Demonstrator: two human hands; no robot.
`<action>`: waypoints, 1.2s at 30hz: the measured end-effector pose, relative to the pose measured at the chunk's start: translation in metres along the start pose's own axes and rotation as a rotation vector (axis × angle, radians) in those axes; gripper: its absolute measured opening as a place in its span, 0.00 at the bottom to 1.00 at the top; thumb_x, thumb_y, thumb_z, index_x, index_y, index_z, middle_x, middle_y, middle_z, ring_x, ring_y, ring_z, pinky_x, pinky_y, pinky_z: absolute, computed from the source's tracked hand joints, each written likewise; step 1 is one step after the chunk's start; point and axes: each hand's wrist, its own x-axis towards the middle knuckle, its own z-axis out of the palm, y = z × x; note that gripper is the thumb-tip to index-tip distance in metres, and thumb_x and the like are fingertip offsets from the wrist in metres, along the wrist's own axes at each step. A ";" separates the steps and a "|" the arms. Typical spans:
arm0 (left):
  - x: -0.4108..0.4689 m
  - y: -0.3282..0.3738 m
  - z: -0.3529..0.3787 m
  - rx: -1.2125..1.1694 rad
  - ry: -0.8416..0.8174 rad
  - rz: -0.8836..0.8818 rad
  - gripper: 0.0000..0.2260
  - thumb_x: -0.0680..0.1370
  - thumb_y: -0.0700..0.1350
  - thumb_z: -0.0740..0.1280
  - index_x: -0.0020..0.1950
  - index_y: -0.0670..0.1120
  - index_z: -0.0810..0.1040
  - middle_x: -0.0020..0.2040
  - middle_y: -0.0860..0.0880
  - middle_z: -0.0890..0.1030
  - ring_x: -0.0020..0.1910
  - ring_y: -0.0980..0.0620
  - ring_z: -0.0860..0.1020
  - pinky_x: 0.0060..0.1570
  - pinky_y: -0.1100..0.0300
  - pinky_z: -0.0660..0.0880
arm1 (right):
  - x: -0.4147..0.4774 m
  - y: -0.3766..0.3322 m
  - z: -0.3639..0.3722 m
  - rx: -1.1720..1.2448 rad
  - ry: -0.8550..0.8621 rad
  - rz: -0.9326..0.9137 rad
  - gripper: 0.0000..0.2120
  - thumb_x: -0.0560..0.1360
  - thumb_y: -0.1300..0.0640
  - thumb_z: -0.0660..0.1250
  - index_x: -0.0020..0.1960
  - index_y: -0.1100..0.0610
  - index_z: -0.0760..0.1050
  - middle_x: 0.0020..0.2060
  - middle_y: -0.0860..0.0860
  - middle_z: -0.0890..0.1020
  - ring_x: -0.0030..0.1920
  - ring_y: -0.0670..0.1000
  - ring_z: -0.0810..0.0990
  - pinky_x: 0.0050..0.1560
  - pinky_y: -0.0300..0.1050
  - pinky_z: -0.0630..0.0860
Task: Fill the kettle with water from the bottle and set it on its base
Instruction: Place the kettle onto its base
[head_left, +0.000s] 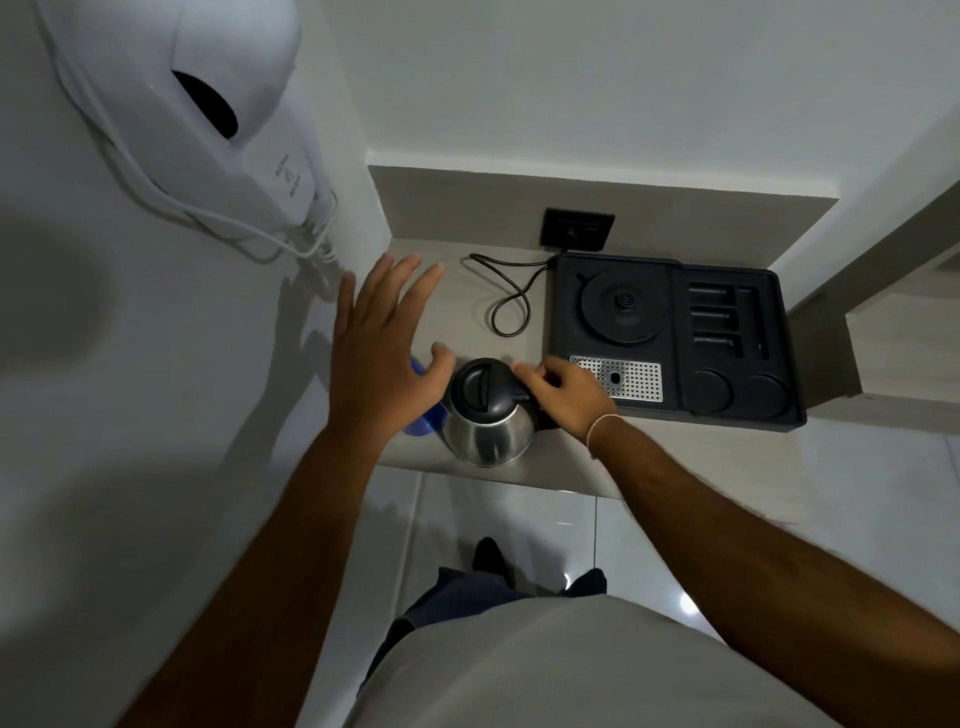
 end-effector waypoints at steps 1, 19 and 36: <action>0.003 0.003 0.003 0.006 -0.004 -0.001 0.34 0.77 0.51 0.67 0.84 0.53 0.65 0.84 0.49 0.67 0.88 0.47 0.58 0.86 0.48 0.42 | -0.001 0.005 -0.001 0.059 -0.008 -0.012 0.28 0.72 0.25 0.64 0.37 0.50 0.80 0.30 0.46 0.83 0.36 0.46 0.82 0.43 0.46 0.78; 0.108 0.065 0.022 0.078 0.165 0.035 0.34 0.86 0.62 0.59 0.88 0.50 0.57 0.89 0.48 0.58 0.89 0.46 0.54 0.87 0.41 0.53 | 0.009 0.009 -0.004 0.701 0.269 0.308 0.25 0.72 0.54 0.72 0.21 0.51 0.66 0.22 0.49 0.67 0.27 0.52 0.67 0.35 0.45 0.66; 0.169 0.131 0.082 0.001 0.126 0.016 0.31 0.87 0.57 0.55 0.88 0.50 0.56 0.88 0.50 0.60 0.89 0.49 0.55 0.87 0.44 0.51 | 0.079 -0.017 -0.198 0.748 0.529 0.163 0.13 0.69 0.51 0.67 0.29 0.57 0.71 0.28 0.53 0.71 0.31 0.54 0.69 0.33 0.46 0.65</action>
